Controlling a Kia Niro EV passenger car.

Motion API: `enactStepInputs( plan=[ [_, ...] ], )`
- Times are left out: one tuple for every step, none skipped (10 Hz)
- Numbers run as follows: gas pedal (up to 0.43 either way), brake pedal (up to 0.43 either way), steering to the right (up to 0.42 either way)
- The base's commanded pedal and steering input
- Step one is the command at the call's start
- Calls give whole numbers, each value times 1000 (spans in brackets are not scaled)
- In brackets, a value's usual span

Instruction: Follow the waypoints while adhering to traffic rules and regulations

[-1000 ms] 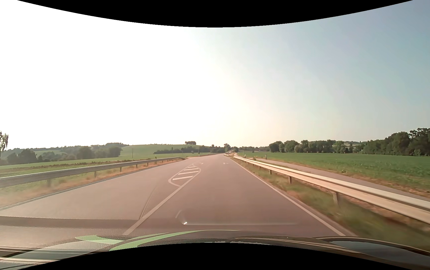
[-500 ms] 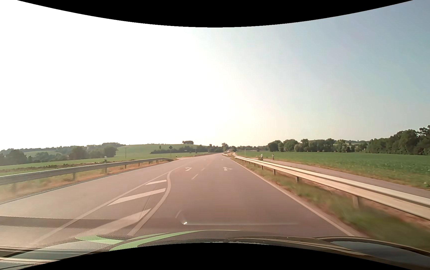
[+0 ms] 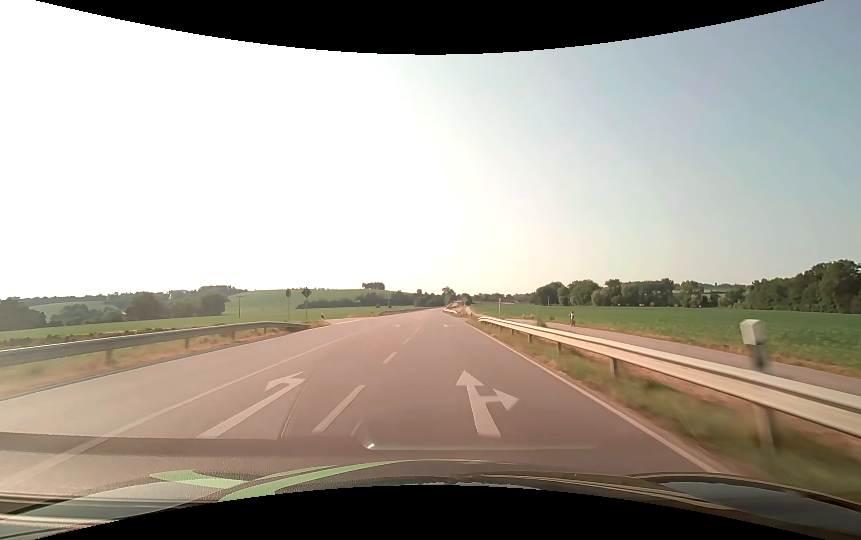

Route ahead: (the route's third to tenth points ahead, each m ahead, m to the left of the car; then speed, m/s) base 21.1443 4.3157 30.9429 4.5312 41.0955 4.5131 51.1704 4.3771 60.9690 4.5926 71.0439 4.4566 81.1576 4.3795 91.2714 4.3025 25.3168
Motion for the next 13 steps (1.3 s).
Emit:
enactStepInputs(
  plan=[
    [110, 0, 3],
    [110, 0, 3],
    [110, 0, 3],
    [110, 0, 2],
    [110, 0, 1],
    [110, 0, 0],
    [110, 0, 0],
    [110, 0, -1],
    [110, 0, -1],
    [110, 0, -1],
    [118, 0, -2],
    [118, 0, -2],
    [118, 0, -2]
  ],
)
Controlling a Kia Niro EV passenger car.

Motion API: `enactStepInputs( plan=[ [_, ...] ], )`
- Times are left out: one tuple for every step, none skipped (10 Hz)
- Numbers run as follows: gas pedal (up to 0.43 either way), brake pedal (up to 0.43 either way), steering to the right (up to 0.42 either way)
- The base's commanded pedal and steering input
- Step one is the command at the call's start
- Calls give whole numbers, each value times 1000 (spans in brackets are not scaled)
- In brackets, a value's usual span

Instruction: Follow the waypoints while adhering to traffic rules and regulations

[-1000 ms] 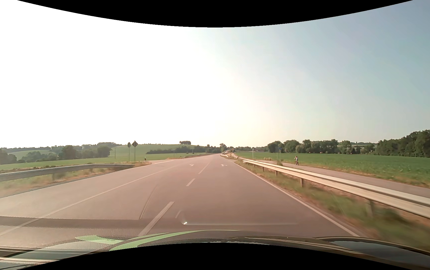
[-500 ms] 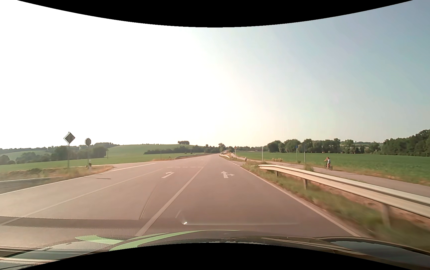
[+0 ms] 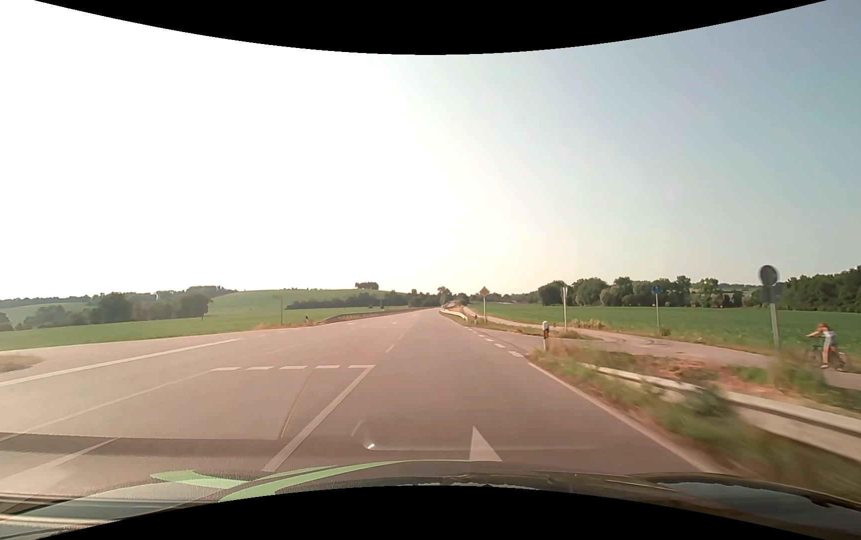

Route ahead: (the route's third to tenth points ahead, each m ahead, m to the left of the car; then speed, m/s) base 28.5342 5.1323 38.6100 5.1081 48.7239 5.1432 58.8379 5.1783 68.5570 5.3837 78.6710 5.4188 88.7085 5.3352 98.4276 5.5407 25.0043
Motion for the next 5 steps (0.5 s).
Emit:
enactStepInputs(
  plan=[
    [118, 0, -2],
    [118, 0, -2],
    [118, 0, -2],
    [118, 0, -3],
    [118, 0, -3]
  ],
)
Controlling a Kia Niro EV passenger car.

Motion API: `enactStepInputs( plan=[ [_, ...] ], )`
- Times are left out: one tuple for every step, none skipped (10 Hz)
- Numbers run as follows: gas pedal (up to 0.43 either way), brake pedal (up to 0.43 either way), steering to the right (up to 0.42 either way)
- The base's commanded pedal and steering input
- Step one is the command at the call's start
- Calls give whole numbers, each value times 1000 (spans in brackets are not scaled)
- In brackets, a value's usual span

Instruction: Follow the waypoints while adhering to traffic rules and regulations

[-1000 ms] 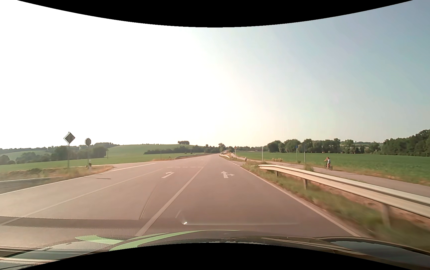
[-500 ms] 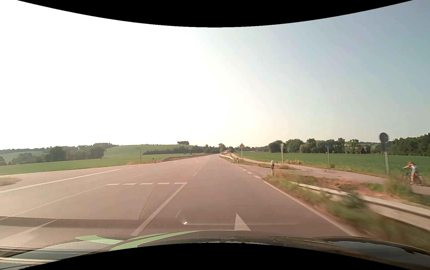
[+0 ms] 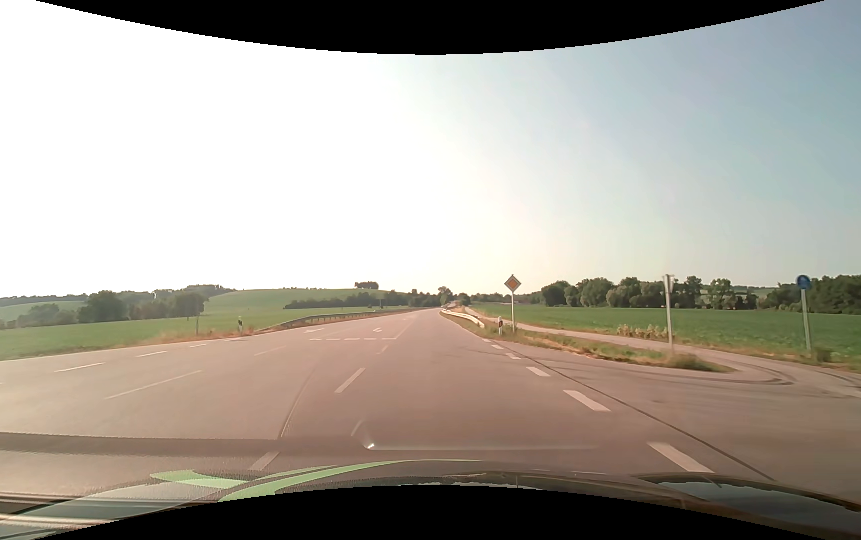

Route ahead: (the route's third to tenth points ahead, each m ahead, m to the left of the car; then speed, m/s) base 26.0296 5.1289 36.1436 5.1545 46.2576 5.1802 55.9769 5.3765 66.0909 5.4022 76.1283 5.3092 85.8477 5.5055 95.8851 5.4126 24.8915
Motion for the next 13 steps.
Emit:
enactStepInputs(
  plan=[
    [118, 0, -3],
    [118, 0, -3],
    [118, 0, -4],
    [130, 0, -6],
    [138, 0, -7],
    [138, 0, -7],
    [138, 0, -7],
    [138, 0, -7],
    [150, 0, -7],
    [150, 0, -6],
    [150, 0, -6],
    [150, 0, -4],
    [157, 0, -3]
  ],
)
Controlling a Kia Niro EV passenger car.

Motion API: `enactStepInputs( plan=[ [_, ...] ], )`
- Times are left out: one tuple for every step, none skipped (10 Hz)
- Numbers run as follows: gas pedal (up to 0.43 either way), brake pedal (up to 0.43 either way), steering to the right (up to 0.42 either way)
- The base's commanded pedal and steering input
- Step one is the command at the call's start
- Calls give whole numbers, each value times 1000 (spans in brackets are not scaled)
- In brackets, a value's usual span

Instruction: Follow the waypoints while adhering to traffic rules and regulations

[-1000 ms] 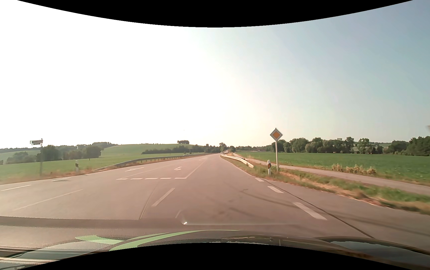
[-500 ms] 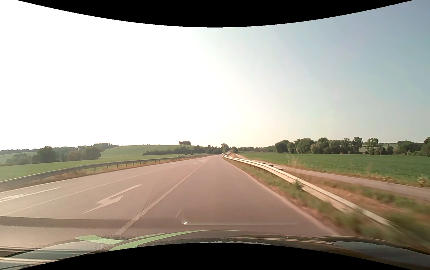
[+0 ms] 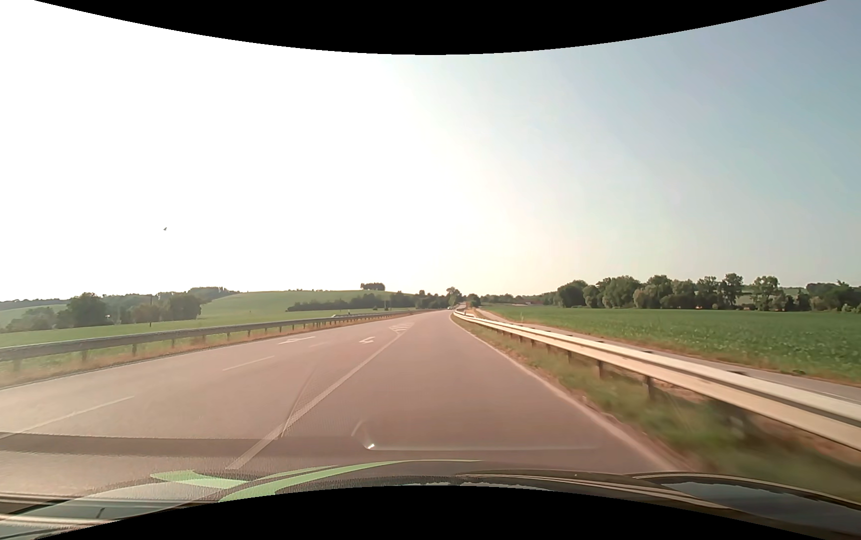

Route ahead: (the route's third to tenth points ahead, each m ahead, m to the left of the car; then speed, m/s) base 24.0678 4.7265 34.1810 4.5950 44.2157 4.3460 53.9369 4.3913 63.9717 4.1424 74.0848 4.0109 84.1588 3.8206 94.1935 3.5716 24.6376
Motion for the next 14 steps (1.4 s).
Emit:
enactStepInputs(
  plan=[
    [169, 0, -2],
    [169, 0, -2],
    [169, 0, -1],
    [169, 0, -1],
    [169, 0, -1],
    [169, 0, -1],
    [169, 0, -1],
    [177, 0, -1],
    [177, 0, -1],
    [177, 0, -1],
    [189, 0, -1],
    [189, 0, -1],
    [189, 0, -1],
    [189, 0, -1]
  ],
)
